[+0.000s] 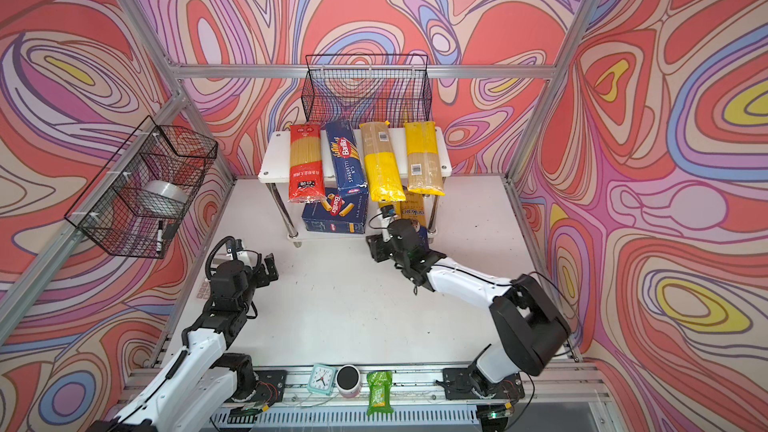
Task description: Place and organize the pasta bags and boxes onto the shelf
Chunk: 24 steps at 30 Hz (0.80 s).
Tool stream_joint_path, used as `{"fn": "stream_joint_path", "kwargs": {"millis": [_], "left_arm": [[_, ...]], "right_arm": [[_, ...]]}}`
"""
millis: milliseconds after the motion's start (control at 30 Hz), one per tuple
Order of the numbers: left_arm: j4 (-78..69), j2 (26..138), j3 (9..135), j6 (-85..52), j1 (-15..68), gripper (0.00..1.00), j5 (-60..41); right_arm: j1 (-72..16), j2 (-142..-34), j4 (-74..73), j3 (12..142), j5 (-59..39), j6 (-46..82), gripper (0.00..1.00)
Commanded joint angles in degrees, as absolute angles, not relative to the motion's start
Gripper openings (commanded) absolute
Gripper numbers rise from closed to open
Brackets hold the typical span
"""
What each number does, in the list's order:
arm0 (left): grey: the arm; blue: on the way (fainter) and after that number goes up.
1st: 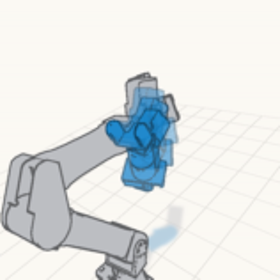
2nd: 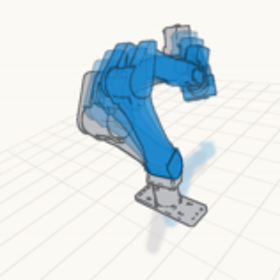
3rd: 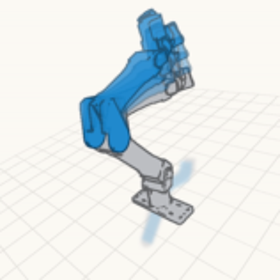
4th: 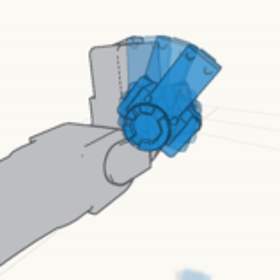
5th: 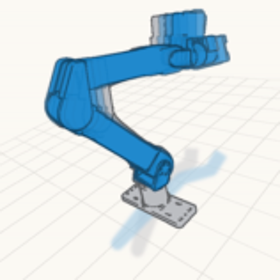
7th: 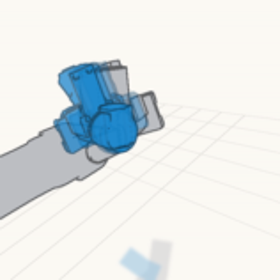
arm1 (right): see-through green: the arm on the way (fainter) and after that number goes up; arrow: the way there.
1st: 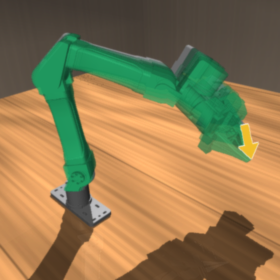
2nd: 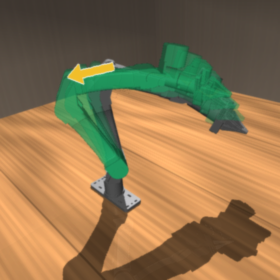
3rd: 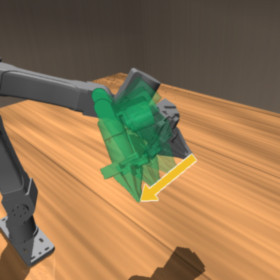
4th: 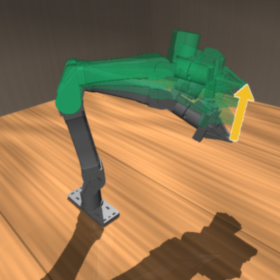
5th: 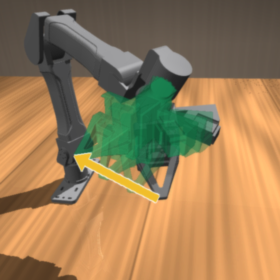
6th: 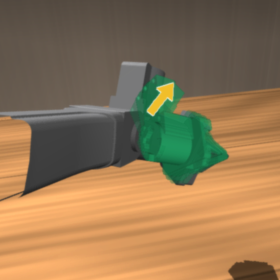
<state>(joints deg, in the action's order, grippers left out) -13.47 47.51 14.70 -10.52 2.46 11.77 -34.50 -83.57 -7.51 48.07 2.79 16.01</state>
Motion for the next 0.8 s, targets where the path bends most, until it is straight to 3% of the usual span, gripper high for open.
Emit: {"fn": "stream_joint_path", "kwargs": {"millis": [0,133,200,333,400,500,633,667,733,767], "left_arm": [[-35.6,54.2,11.4,-7.4,-0.8,1.0,9.5],[-35.0,65.5,16.5,-9.0,-3.2,1.0,6.2],[-43.7,71.6,15.8,-9.6,-3.3,1.0,6.2],[-53.3,79.9,15.9,-8.3,-4.0,1.0,6.2],[-52.8,80.5,16.3,-7.5,-4.0,1.0,4.0],[-53.6,81.8,16.6,-6.3,-4.0,1.0,0.7],[-59.4,89.7,18.7,-3.0,-3.9,1.0,-8.6],[-51.3,87.0,20.3,-1.3,-3.9,1.0,-11.3],[-49.8,88.1,21.8,-1.1,-3.2,1.0,-10.0],[-53.0,88.4,20.5,-1.0,-2.8,1.0,-9.2]], "right_arm": [[-28.0,-76.8,-2.4,43.6,13.0,10.5,0.56],[-20.2,-73.0,-6.9,37.8,19.3,6.8,0.63],[-18.5,-73.9,-11.0,35.6,23.9,3.9,0.68],[-13.8,-79.4,-22.1,32.7,21.1,1.8,0.77],[-13.4,-83.0,-29.4,31.1,22.2,-1.1,0.98],[-10.3,-89.8,-50.5,25.6,20.2,-3.3,0.98],[-4.3,-95.5,-62.5,22.0,14.8,0.9,0.98],[-2.7,-99.6,-68.5,21.4,14.1,1.7,0.98],[-2.5,-97.0,-56.3,24.6,12.7,2.8,0.99],[-2.6,-99.0,-58.0,26.1,13.6,1.5,0.98]]}}
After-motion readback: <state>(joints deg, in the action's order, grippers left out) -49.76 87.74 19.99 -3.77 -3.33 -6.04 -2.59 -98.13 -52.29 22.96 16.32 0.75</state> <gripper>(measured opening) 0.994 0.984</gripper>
